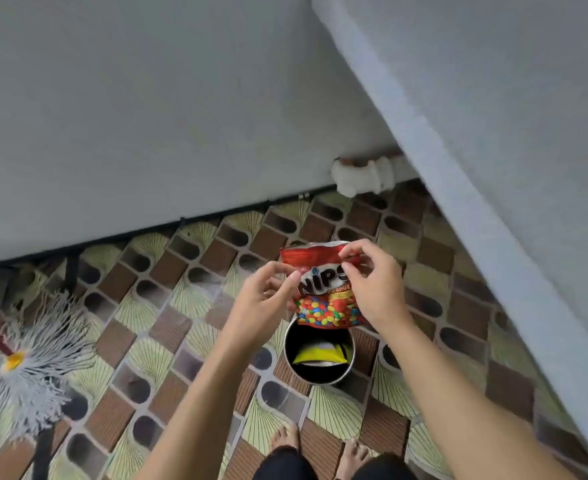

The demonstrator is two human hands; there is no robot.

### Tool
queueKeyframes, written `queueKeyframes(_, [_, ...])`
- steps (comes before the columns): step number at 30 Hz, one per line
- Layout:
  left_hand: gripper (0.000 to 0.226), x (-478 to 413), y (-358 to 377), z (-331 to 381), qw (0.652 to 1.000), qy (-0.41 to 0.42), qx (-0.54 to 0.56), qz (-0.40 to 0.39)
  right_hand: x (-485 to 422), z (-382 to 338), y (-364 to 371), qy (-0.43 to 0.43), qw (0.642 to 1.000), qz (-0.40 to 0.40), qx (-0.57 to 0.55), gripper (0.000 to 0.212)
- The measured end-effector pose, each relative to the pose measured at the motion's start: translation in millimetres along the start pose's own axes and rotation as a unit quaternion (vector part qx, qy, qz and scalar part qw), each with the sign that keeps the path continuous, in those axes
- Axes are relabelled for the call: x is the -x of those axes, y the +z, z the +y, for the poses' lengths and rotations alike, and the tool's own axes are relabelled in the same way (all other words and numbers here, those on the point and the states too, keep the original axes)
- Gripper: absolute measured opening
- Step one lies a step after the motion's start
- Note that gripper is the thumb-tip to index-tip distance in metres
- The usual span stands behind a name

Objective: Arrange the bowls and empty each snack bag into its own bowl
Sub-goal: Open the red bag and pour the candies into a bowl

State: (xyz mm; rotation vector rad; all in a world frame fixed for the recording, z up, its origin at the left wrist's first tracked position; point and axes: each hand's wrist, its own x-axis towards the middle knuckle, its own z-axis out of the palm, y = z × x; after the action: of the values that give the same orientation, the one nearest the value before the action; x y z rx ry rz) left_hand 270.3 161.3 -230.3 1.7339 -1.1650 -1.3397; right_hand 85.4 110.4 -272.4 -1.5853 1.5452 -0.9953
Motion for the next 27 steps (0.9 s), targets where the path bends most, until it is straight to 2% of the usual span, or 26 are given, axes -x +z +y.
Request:
queueKeyframes(8, [0.020,-82,49,-182,0.997,-0.073,-0.011,-0.033,9,188,108,0.052,0.997,-0.044,0.025,0.023])
queueKeyframes(11, [0.020,-100,64,-223,0.995,-0.084,-0.019,-0.047,10,237,136,0.062,0.992,-0.091,0.054,0.020])
queueKeyframes(15, [0.018,-112,70,-243,0.994,-0.093,-0.019,-0.058,16,265,150,0.134,0.978,-0.150,0.063,0.021])
queueKeyframes(20, [0.028,-91,52,-185,0.997,-0.064,-0.023,-0.039,9,207,122,0.157,0.977,-0.147,0.002,0.019])
queueKeyframes(27, [0.025,-27,-11,11,0.999,0.026,0.000,-0.043,-30,0,21,0.112,0.987,-0.100,-0.059,0.021])
